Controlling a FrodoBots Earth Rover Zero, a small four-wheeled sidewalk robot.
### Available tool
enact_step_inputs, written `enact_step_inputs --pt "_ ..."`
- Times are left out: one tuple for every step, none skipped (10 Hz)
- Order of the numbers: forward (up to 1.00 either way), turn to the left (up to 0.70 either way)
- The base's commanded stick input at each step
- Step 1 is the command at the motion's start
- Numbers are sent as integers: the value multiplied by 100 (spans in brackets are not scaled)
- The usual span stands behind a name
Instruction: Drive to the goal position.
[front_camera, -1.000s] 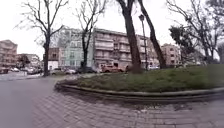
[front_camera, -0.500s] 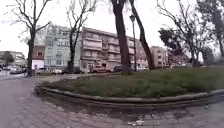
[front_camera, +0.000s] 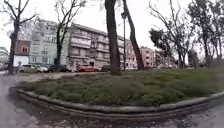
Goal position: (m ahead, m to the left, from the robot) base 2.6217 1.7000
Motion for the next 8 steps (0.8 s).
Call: enact_step_inputs --pt "0 -45" --pt "0 -45" --pt "0 -45" --pt "0 -45" --pt "0 -45" --pt "0 -45" --pt "0 -45" --pt "0 -45"
